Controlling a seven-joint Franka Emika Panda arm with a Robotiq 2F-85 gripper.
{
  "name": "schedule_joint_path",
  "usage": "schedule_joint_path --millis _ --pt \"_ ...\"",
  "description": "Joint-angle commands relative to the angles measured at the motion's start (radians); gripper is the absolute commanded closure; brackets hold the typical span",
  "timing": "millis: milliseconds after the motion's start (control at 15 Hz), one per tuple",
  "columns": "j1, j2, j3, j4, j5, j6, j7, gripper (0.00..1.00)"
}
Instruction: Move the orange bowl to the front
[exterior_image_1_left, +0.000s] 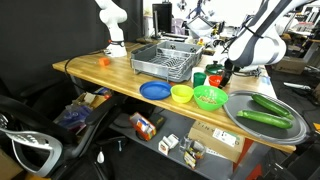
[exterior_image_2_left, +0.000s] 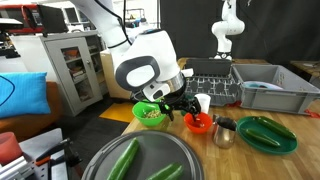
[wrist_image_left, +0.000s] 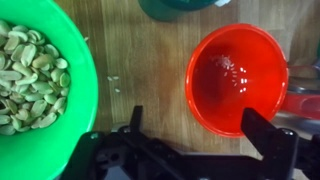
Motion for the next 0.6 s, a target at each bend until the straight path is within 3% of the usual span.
schedule_joint_path --millis 0,200,533 --pt "0.069 -0.057 -0.061 -0.062 0.027 0.028 -0.017 0.0" --pt "0.113 -0.096 -0.1 -0.096 0.024 0.038 -0.016 0.0" --pt "0.124 -0.182 -0.089 -0.191 0.018 0.081 -0.056 0.0"
